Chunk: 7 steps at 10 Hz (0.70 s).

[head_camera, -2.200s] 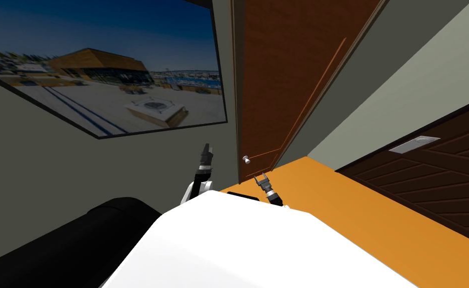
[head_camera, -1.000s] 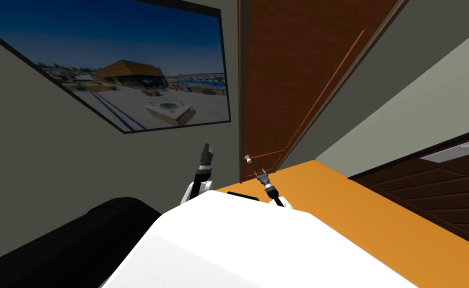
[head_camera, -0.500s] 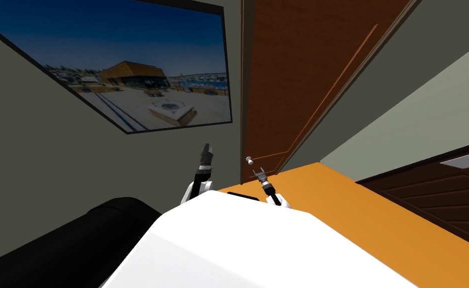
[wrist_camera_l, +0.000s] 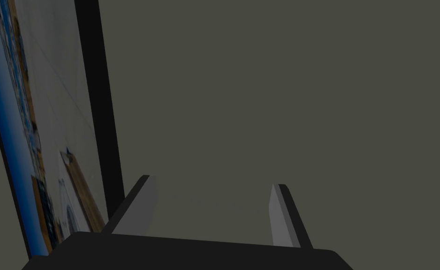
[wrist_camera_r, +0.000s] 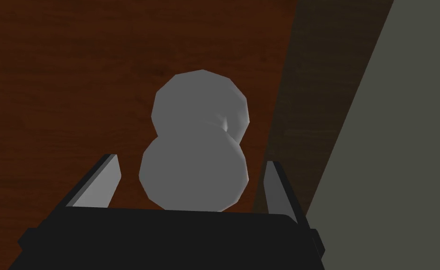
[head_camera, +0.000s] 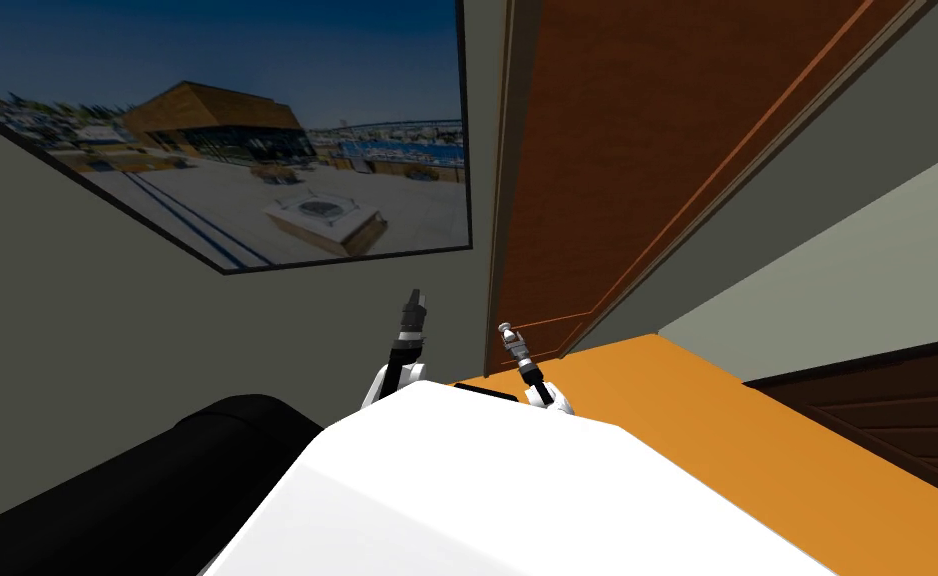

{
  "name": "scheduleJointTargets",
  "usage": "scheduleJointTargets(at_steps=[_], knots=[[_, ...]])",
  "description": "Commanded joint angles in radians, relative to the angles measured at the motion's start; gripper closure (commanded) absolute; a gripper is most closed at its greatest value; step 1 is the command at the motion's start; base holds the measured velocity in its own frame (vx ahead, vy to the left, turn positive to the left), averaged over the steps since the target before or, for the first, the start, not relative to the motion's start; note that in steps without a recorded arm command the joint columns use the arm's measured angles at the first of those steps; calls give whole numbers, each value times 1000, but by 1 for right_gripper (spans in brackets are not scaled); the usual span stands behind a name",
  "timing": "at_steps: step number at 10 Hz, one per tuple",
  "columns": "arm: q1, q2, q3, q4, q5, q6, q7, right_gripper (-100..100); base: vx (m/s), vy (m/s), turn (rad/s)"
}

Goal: Pull the door open

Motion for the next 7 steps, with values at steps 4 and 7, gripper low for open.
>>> scheduleJointTargets(at_steps=[4,7], knots=[[2,-1,0,-1,1,0,-2,100,-16,1,-7],[0,-2,-3,1,1,-1,-42,100,-23,-5,19]])
